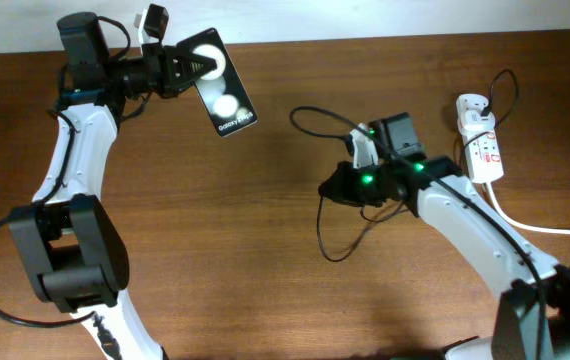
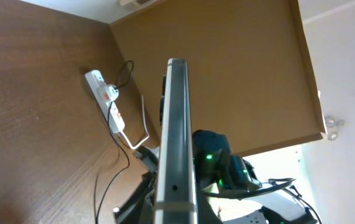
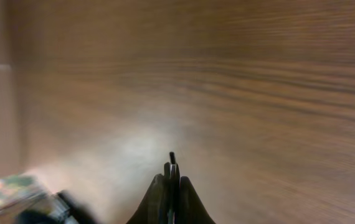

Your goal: Plug charger to phone and switch on socket

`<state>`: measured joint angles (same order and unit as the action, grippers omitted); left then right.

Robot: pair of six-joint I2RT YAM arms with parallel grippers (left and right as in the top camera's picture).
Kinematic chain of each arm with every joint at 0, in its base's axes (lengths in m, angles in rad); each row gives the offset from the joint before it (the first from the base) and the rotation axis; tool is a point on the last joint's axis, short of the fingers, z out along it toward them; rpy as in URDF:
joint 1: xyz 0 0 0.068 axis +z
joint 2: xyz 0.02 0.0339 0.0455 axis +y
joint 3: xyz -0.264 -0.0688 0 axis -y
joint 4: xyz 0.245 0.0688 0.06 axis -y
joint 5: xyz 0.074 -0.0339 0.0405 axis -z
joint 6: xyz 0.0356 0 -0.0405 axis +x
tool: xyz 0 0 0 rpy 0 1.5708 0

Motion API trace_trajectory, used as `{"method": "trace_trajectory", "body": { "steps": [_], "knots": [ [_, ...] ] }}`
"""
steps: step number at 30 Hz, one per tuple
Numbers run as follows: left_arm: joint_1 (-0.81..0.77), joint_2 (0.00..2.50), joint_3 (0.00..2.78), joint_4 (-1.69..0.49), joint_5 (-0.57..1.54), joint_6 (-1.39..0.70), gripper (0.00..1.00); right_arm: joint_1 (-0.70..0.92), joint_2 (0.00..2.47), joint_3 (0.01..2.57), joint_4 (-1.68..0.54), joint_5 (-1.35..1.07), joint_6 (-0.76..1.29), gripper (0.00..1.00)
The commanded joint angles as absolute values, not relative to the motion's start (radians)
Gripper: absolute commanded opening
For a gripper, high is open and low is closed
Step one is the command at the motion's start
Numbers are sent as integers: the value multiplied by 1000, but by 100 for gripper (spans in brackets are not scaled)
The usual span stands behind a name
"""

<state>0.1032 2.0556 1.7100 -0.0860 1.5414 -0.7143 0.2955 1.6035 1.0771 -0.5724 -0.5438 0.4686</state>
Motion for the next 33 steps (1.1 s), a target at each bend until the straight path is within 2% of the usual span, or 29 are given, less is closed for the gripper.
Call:
{"method": "trace_trajectory", "body": {
  "steps": [1, 3, 5, 9, 11, 13, 18, 22, 25, 29, 31, 33],
  "knots": [
    [96, 2053, 1716, -83, 1572, -702, 0, 312, 1780, 1264, -695, -366, 418, 4],
    [96, 2053, 1716, -84, 1573, -702, 0, 335, 1974, 1447, -789, -247, 400, 4],
    [94, 2053, 1716, -88, 1573, -702, 0, 349, 2085, 1507, -805, -216, 400, 4],
    [94, 2053, 1716, -91, 1572, -702, 0, 348, 2149, 1506, -808, -216, 400, 31],
    [94, 2053, 1716, -91, 1573, -702, 0, 348, 2149, 1506, -813, -218, 412, 39],
    [94, 2053, 1716, -91, 1573, -702, 0, 347, 2149, 1506, -847, -235, 446, 42],
    [94, 2053, 1716, -91, 1573, -702, 0, 348, 2149, 1506, -882, -308, 480, 44],
    [94, 2053, 1716, -91, 1573, -702, 0, 347, 2148, 1540, -850, -306, 479, 49],
    [94, 2053, 1716, -91, 1573, -702, 0, 347, 2148, 1622, -952, -308, 479, 50],
    [94, 2053, 1716, -91, 1573, -702, 0, 376, 2148, 1608, -1058, -355, 482, 52],
    [94, 2053, 1716, -91, 1573, -702, 0, 412, 2149, 1575, -1018, -347, 568, 51],
    [94, 2053, 1716, -91, 1573, -702, 0, 437, 2150, 1544, -979, -302, 647, 43]
  ]
}}
